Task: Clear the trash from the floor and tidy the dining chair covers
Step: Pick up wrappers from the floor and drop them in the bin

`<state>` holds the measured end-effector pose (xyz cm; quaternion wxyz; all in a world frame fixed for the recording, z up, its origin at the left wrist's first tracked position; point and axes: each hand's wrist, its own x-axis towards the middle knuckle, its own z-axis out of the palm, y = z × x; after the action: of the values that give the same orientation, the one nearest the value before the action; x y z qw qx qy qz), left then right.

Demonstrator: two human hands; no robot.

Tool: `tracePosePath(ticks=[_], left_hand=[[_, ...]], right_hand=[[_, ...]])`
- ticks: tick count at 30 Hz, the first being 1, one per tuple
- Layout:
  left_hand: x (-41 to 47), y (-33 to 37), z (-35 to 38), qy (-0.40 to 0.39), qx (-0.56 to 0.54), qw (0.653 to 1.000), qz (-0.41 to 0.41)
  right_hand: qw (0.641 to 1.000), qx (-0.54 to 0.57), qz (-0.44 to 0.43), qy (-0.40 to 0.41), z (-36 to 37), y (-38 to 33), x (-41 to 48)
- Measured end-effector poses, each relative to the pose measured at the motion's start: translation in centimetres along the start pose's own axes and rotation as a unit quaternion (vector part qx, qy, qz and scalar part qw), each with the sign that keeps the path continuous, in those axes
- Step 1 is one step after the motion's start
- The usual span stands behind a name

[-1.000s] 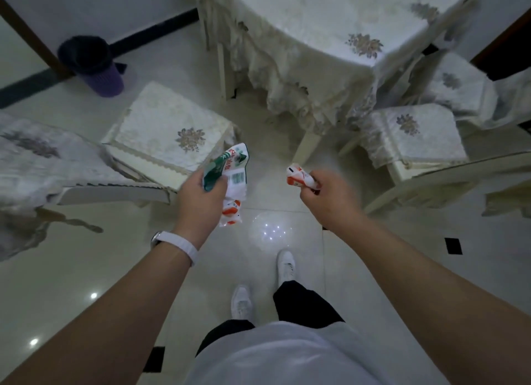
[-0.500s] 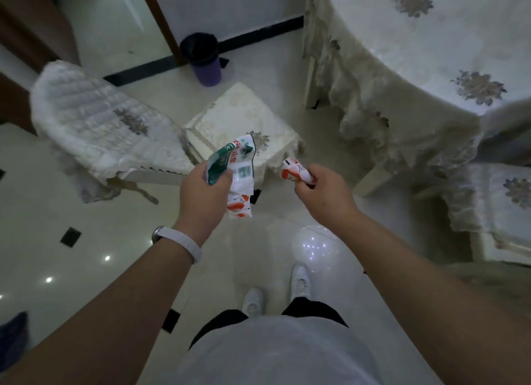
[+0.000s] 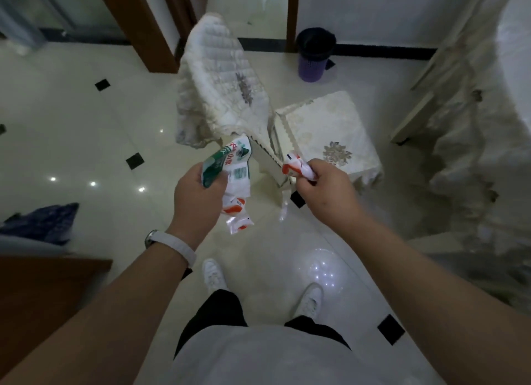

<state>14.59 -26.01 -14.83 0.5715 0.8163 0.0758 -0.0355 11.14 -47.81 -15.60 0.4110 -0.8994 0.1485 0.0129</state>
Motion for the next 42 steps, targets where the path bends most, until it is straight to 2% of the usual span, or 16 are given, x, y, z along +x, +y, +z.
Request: tracePosePath(ticks=[9, 15, 19, 29, 35, 42], left_hand=[[8.7, -4.6, -12.5, 0.008, -0.023, 1.000, -0.010], [14.3, -5.2, -21.6, 0.025, -0.076, 0.997, 0.008], [16.8, -5.6, -25.1, 0.046, -0.087, 0.995, 0.002], [25.0, -4.8, -25.9, 0.027, -0.057, 0.998, 0.012], [34.5, -2.4, -24.4, 0.031, -0.022, 0.999, 0.016], [45.0, 1.8, -21.6, 0.003, 0.015, 1.000, 0.025]], right_hand=[[0.999, -0.033, 0.015, -0.008, 10.5, -10.4, 3.9], [0.999, -0.048, -0.002, -0.001, 17.2, -18.1, 7.0], [0.998, -0.054, -0.025, -0.006, 19.4, -21.8, 8.9], [0.999, -0.025, -0.040, -0.023, 21.7, -25.8, 17.0], [0.999, 0.016, -0.035, -0.028, 23.3, -27.6, 27.1], [0.999, 0.023, -0.024, -0.026, 21.4, -29.0, 38.0]])
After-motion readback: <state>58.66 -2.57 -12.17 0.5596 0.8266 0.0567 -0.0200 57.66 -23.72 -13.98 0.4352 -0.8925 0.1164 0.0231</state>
